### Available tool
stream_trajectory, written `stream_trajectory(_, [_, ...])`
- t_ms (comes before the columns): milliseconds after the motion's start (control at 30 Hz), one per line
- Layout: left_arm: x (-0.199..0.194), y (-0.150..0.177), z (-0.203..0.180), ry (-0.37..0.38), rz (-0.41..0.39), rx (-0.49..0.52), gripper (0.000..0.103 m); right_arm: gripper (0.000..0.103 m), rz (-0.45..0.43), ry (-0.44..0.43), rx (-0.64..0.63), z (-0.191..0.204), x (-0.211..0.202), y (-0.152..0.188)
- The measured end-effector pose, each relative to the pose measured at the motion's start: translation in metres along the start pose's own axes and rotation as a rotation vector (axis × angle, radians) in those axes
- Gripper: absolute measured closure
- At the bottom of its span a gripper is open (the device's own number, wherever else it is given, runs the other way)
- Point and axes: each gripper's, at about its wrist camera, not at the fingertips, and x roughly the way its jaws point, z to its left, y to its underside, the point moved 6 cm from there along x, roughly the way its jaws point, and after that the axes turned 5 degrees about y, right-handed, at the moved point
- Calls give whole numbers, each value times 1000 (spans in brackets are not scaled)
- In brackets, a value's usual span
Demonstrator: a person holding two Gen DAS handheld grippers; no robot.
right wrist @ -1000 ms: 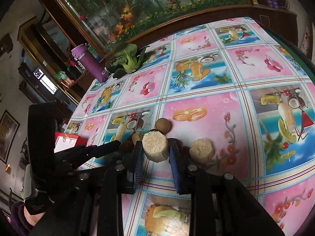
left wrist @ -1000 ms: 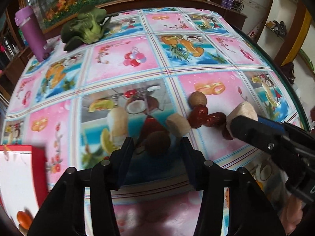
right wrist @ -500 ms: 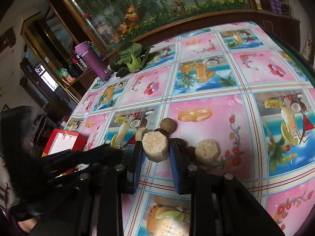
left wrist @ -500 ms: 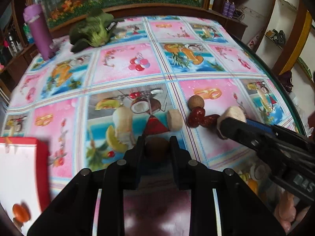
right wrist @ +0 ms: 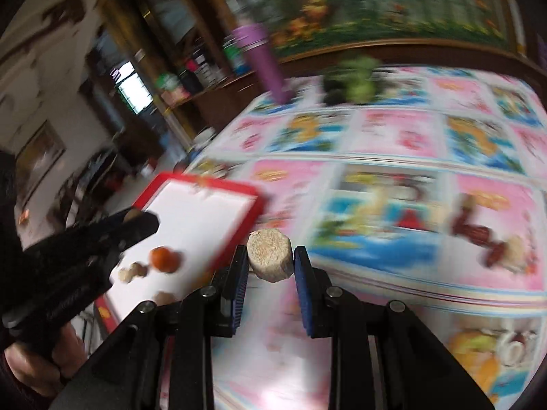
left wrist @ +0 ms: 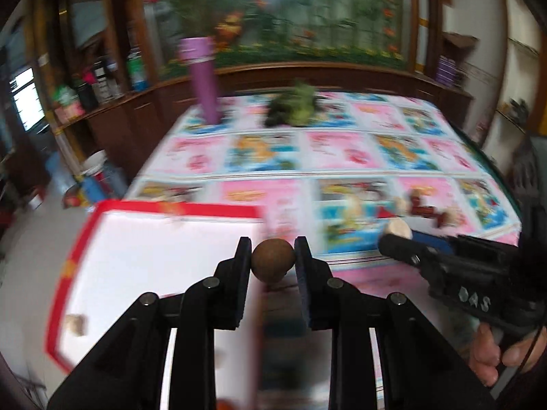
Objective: Organize fruits
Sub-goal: 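Carry the kiwi and pale cube over the tray and release them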
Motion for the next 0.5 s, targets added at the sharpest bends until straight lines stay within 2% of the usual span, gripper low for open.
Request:
stream_trajectory(133, [-8,13,73,-91,7,-99,76,78,32,-11,-79,49,26,-5])
stream_trajectory(267, [-11,33,129,-152,33,-188,76,78,83,-53,-133,93,48,0])
stream_trajectory(400, [-10,51,166,-186,52,-253,76,78,109,-93,-212,131,55,18])
stream_trajectory(500, [-13,63,182,-193,60,-275,76,78,136,-90,-236,142,62,29])
